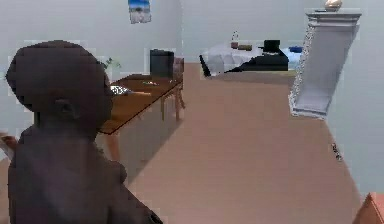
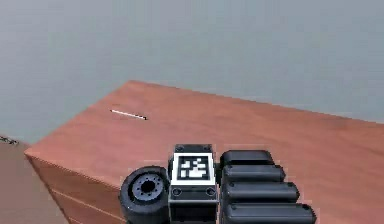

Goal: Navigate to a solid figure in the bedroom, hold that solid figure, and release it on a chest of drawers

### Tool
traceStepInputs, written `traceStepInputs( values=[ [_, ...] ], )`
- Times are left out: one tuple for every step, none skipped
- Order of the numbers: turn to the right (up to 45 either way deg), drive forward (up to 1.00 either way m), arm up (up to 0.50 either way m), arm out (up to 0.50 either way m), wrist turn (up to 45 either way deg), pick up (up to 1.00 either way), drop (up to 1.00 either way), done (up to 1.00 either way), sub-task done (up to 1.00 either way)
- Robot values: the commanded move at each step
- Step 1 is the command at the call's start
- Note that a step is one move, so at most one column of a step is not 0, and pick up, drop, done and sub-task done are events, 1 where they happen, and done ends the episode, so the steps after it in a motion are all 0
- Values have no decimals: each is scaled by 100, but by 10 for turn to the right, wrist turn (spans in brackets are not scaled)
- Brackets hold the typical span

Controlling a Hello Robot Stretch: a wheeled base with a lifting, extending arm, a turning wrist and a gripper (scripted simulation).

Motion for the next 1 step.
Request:
traceStepInputs(
  values=[
    [420,0,0,0,0,0,0,0,0]
  ],
)
